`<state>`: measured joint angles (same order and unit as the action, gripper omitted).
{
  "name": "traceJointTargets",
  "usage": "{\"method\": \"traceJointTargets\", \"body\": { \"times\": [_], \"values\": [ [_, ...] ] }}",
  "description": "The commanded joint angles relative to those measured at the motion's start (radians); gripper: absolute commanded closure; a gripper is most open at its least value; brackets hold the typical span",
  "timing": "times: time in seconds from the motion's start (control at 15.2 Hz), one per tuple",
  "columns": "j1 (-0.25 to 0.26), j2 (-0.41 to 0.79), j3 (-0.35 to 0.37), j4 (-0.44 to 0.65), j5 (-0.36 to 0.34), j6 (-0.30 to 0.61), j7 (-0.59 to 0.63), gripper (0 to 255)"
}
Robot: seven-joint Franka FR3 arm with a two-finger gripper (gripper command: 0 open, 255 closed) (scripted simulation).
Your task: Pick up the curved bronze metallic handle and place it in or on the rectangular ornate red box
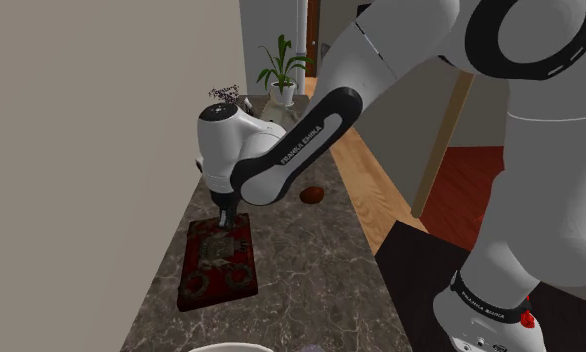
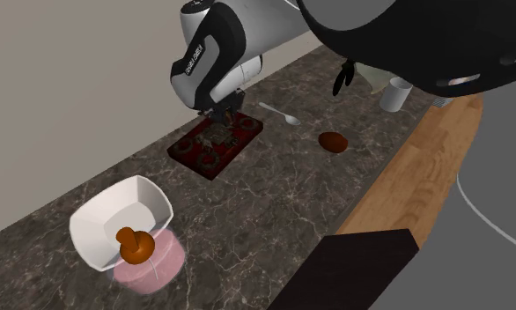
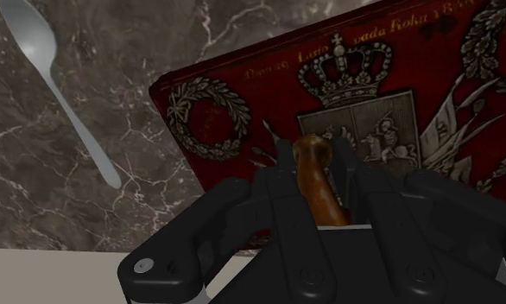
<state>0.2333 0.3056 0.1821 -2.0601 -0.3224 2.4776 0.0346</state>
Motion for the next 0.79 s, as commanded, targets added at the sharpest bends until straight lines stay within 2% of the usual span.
{"method": "traceJointTargets", "body": {
  "times": [0.0, 0.33, 0.73],
  "values": [
    [0.003, 0.016, -0.004, -0.006, -0.011, 0.020, 0.011, 255],
    [0.013, 0.067, -0.020, -0.012, -0.042, 0.075, 0.040, 255],
    [0.013, 0.067, -0.020, -0.012, -0.042, 0.075, 0.040, 255]
  ]
}}
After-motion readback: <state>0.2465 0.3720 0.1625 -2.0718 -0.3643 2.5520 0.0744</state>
